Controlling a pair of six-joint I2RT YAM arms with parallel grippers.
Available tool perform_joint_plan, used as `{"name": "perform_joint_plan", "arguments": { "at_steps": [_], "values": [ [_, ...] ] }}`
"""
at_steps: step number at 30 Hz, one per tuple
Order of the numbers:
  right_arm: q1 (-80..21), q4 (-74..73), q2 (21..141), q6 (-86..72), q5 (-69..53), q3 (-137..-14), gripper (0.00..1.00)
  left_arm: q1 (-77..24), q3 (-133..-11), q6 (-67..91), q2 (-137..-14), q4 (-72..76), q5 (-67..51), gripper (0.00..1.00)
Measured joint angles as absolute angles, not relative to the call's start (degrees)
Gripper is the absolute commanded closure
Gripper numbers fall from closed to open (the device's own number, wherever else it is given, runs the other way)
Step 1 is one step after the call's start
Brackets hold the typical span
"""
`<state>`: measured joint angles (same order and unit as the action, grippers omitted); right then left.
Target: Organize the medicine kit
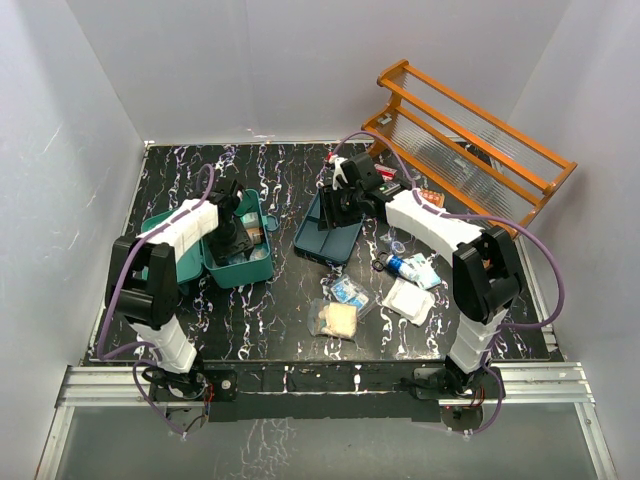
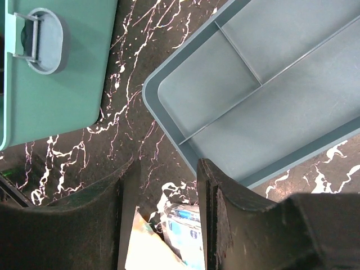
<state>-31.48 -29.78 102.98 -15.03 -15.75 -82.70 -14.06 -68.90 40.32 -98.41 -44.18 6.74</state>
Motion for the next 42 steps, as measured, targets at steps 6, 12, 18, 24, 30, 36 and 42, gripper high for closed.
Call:
{"name": "perform_joint_plan", "arguments": {
  "at_steps": [6, 12, 18, 24, 30, 36, 42],
  "values": [
    [-31.3, -29.8, 103.5, -15.0, -14.9, -82.7, 0.59, -14.2, -68.2, 40.3, -99.4, -42.7, 7.2, 0.52],
    [-30.8, -29.8, 103.5, -15.0, -14.5, -82.7, 0.6, -15.7, -68.2, 40.3, -99.7, -42.4, 9.3, 0.52],
    [-30.6, -29.8, 103.5, -15.0, -13.4, -82.7, 0.6, -17.1, -68.3, 40.3, -98.3, -42.4, 11.9, 0.51],
    [-30.4, -29.7, 101.6, -15.2, -11.2, -81.5, 0.59, -17.2, -68.4, 39.5, -91.9, -40.3, 13.0, 0.5],
    [-30.2, -29.1, 96.1, -16.7, -8.0, -78.1, 0.58, -17.2, -68.4, 37.9, -89.7, -37.9, 12.6, 0.59],
    [-30.2, -28.3, 92.9, -19.6, -5.6, -74.8, 0.58, -17.5, -66.7, 36.5, -90.4, -36.0, 11.0, 0.71],
    [-30.2, -28.3, 91.1, -22.4, -4.4, -71.9, 0.59, -18.0, -64.6, 35.0, -94.3, -34.6, 9.5, 0.77]
  ]
}}
